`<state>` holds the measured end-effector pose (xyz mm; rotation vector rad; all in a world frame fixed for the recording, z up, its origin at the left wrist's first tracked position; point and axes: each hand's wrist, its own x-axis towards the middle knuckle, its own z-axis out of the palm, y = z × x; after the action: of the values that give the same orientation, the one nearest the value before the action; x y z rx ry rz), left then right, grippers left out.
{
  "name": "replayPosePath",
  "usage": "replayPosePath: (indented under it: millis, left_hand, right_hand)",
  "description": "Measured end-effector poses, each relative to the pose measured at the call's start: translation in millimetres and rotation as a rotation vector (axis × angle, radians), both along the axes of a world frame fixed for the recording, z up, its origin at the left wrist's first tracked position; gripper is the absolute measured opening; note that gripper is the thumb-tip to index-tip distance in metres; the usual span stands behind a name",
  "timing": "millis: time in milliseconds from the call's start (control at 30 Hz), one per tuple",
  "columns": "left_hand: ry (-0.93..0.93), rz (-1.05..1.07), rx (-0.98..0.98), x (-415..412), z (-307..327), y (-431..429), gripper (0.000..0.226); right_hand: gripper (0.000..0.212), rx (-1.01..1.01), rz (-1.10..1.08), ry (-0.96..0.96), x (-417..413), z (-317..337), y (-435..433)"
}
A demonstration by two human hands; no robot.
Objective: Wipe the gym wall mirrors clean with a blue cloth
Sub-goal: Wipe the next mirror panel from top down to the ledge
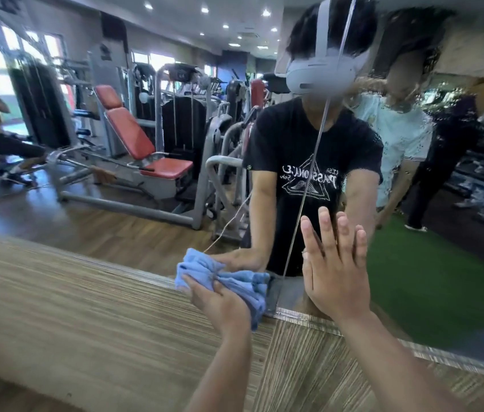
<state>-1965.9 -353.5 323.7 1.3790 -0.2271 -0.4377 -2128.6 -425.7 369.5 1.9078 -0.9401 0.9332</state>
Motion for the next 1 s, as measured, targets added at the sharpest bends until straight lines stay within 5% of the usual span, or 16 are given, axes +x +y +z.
replayPosePath:
  millis: [400, 500, 600, 767, 900, 1000]
  left_hand:
    - [0.159, -0.082, -0.072, -41, 26, 1, 0.069]
    - [0.057, -0.094, -0.165, -45, 55, 5, 0.066]
    - [-0.221, -0.088, -0.243, -40, 88, 3, 0.064]
    - [-0.957, -0.096, -0.329, -24, 112, -13, 0.061]
    - [-1.561, -0.036, -0.26, 9, 44, -24, 0.05]
    - [-1.891, -0.203, -0.157, 38, -32, -7, 0.069]
  right_hand:
    - [0.063, -0.05, -0.021, -0.001, 2, 1, 0]
    - [0.064, -0.049, -0.033, 0.013, 0, 2, -1]
    - [0.065, -0.059, -0.042, 0.018, 0, 2, -1]
    - [0.062, -0.068, -0.023, 0.006, 0, 1, -2]
    - [0.066, -0.057, -0.015, 0.013, -1, 1, -3]
    - [0.066, -0.056, -0.005, -0.017, 0, 1, -2]
